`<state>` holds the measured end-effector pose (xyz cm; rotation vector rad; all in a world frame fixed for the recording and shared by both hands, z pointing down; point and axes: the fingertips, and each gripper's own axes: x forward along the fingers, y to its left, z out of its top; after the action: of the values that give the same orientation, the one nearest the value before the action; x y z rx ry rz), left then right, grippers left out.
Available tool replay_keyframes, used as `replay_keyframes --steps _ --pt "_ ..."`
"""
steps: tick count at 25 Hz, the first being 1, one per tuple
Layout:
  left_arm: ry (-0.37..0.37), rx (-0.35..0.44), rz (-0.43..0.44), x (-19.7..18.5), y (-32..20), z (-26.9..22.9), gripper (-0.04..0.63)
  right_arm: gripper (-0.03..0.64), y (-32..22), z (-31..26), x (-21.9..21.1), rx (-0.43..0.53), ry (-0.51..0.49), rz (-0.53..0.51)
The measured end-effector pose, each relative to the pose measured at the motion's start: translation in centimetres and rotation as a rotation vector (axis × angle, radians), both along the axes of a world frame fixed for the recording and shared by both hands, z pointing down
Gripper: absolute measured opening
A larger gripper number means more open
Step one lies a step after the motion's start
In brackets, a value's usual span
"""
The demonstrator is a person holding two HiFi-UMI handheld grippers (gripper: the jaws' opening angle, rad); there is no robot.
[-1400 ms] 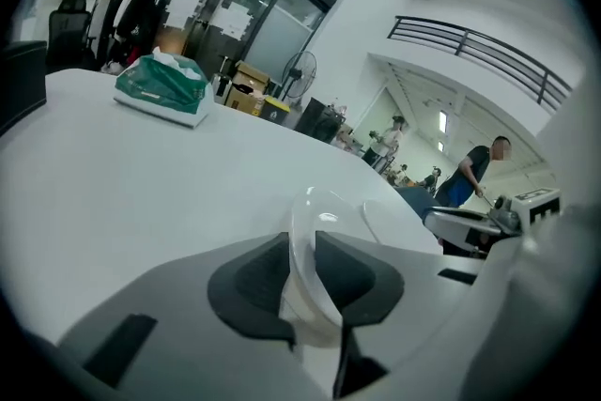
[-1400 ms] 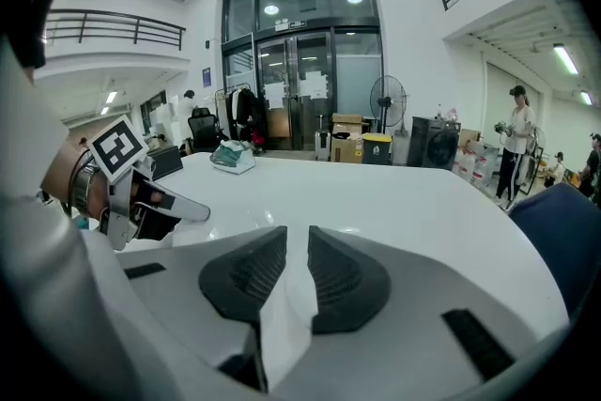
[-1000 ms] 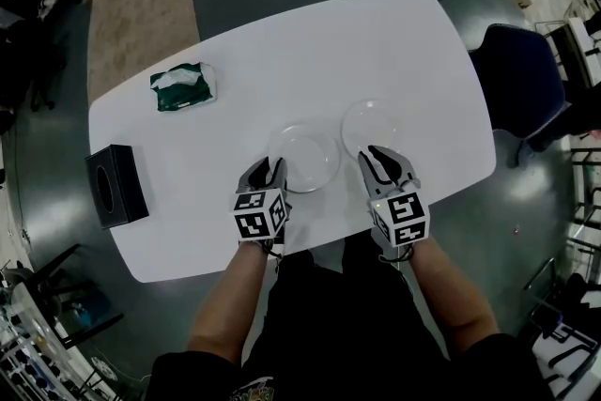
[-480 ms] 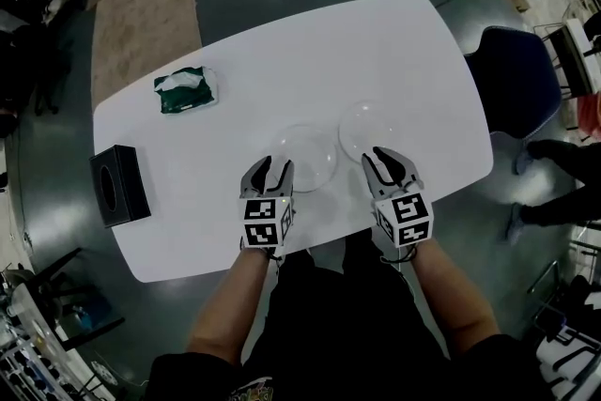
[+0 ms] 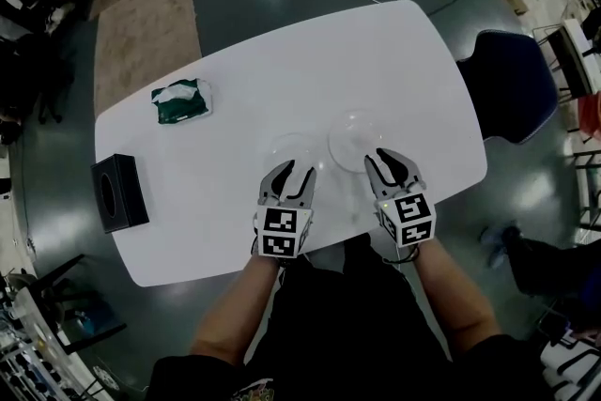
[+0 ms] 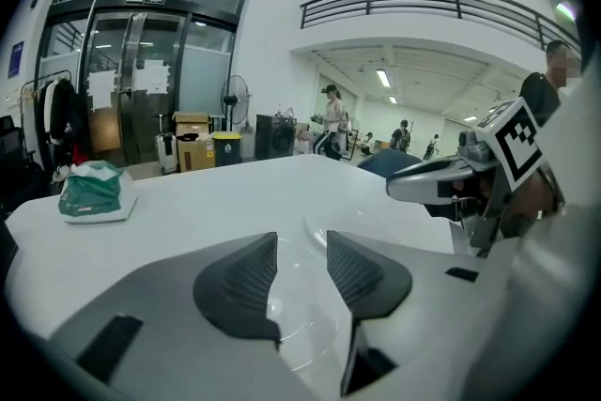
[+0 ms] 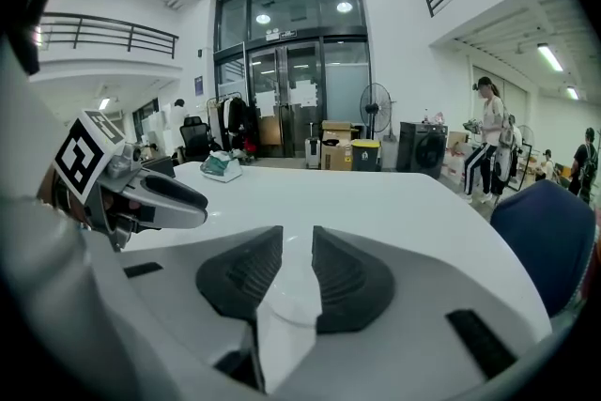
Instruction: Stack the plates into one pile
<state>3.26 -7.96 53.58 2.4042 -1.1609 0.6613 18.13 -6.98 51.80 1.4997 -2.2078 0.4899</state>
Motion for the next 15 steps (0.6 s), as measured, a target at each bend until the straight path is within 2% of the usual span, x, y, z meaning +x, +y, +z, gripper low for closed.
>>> replay_keyframes --steps 12,15 --pt "-0.057 0.036 0.145 8.8 0.9 0.4 0.178 0.123 -1.5 1.5 4.5 -0.031 -0.021 -0.038" --pt "-0.069 0.029 0.152 10.5 0.9 0.9 0.178 0.129 -1.8 2.2 5.4 -0.048 -0.023 -0.062"
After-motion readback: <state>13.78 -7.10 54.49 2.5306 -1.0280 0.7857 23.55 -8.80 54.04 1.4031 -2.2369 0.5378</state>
